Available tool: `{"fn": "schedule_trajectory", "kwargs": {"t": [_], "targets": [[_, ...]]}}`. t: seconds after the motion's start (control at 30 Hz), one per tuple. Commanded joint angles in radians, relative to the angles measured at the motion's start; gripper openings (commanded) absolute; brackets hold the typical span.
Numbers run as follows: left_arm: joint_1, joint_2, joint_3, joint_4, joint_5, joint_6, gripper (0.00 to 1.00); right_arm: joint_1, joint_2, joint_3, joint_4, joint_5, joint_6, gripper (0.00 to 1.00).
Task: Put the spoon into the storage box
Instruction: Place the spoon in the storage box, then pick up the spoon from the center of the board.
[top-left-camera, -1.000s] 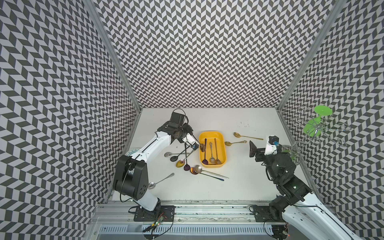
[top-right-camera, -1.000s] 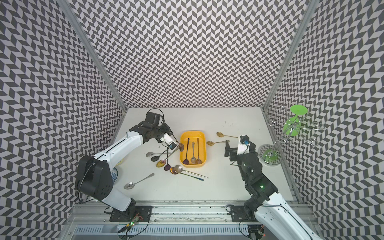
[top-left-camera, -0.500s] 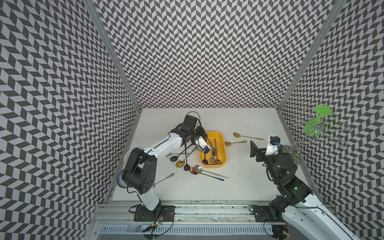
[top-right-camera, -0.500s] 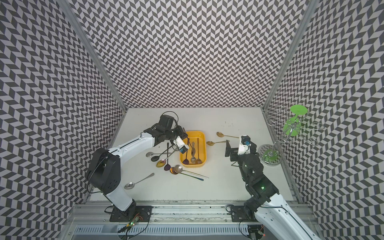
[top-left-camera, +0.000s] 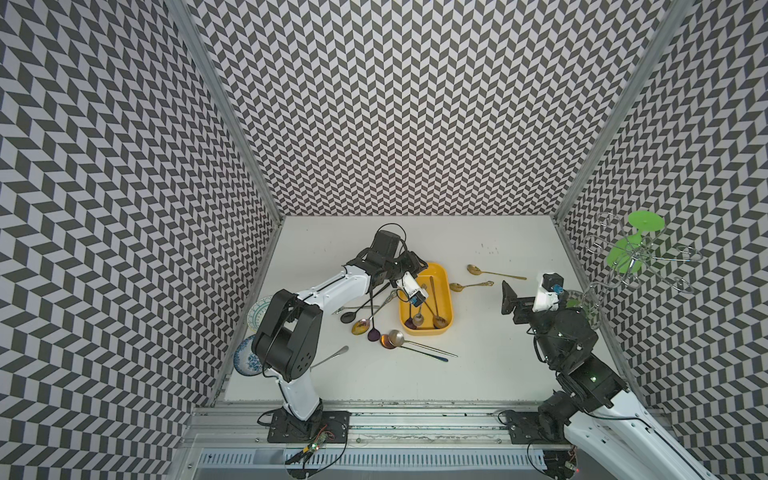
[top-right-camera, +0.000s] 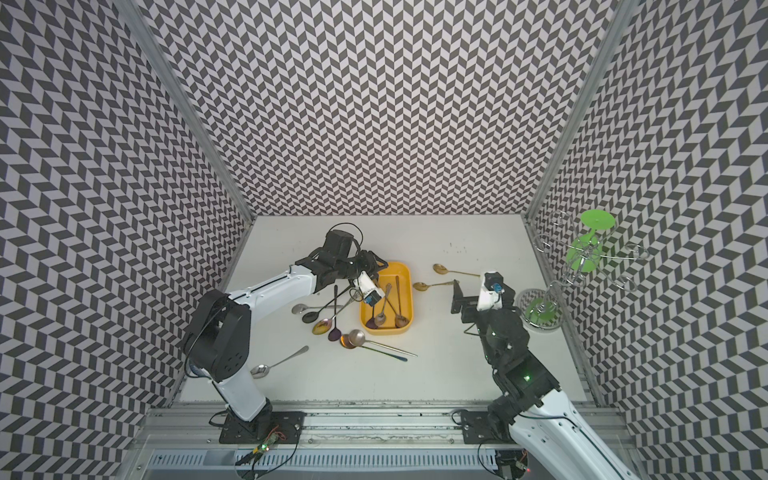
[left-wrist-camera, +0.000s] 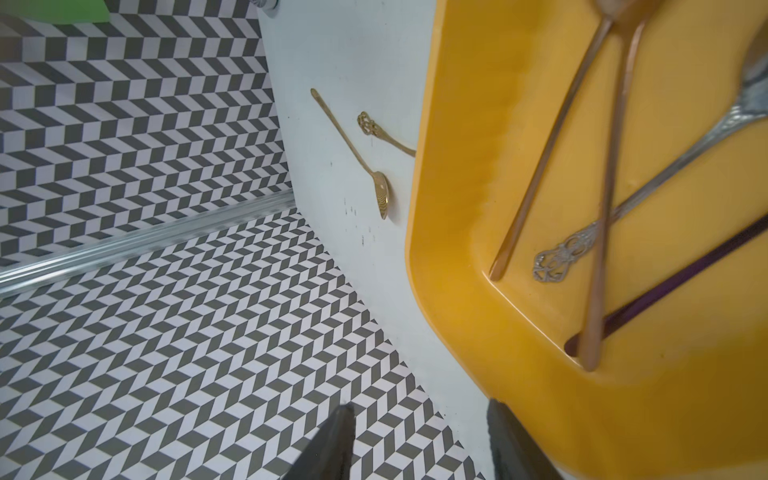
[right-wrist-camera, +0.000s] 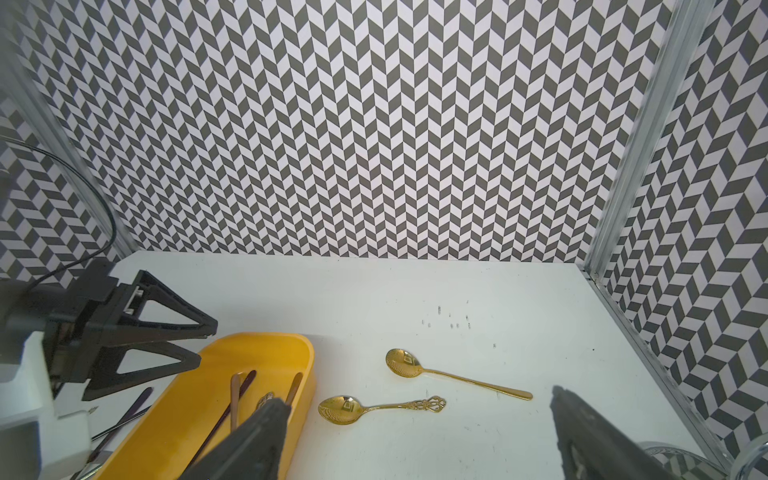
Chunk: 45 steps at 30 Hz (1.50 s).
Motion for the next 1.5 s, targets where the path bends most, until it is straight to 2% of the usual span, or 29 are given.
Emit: {"fn": "schedule_trajectory", "kwargs": {"t": [0.0, 0.1, 0.13, 0.23, 0.4, 0.5, 0.7, 0.97, 1.1, 1.2, 1.33, 1.4, 1.47], "targets": [[0.001, -0.039, -0.01, 0.066, 0.05, 0.456, 0.65, 0.007, 0.004, -0.008, 0.054, 0.019, -0.004, 1.0], [0.001, -0.072, -0.039, 0.118, 0.065, 0.395, 0.69, 0.007, 0.003, -0.006, 0.055, -0.014, 0.003, 1.0], [0.001, -0.083, -0.05, 0.141, 0.066, 0.369, 0.91, 0.008, 0.005, -0.005, 0.052, -0.019, 0.006, 1.0], [0.001, -0.123, -0.06, 0.157, 0.066, 0.275, 0.99, 0.006, 0.025, -0.001, 0.041, 0.014, 0.009, 1.0], [0.003, -0.199, -0.09, 0.175, 0.044, 0.121, 0.99, 0.006, 0.036, 0.003, 0.032, -0.019, 0.031, 1.0], [0.003, -0.252, -0.115, 0.191, 0.025, 0.002, 0.99, 0.006, 0.063, 0.017, 0.013, 0.028, 0.048, 1.0], [0.001, -0.357, -0.165, 0.204, -0.045, -0.277, 0.99, 0.003, 0.139, 0.084, -0.051, 0.042, 0.12, 1.0], [-0.003, -0.486, -0.18, 0.157, -0.159, -0.783, 0.99, -0.009, 0.304, 0.225, -0.167, 0.022, 0.26, 1.0], [0.0, -0.544, -0.172, 0.082, -0.218, -1.012, 0.99, -0.012, 0.422, 0.322, -0.196, -0.029, 0.255, 1.0], [0.003, -0.578, -0.159, 0.027, -0.264, -1.199, 0.99, -0.013, 0.543, 0.415, -0.263, 0.006, 0.252, 1.0], [0.056, -0.626, -0.168, -0.032, -0.234, -1.415, 0.99, -0.012, 0.709, 0.515, -0.318, 0.021, 0.229, 1.0], [0.125, -0.648, -0.184, -0.034, -0.165, -1.513, 0.99, -0.012, 0.79, 0.577, -0.361, 0.022, 0.228, 1.0], [0.189, -0.664, -0.191, -0.033, -0.147, -1.625, 0.99, -0.012, 0.862, 0.634, -0.407, 0.026, 0.241, 1.0]]}}
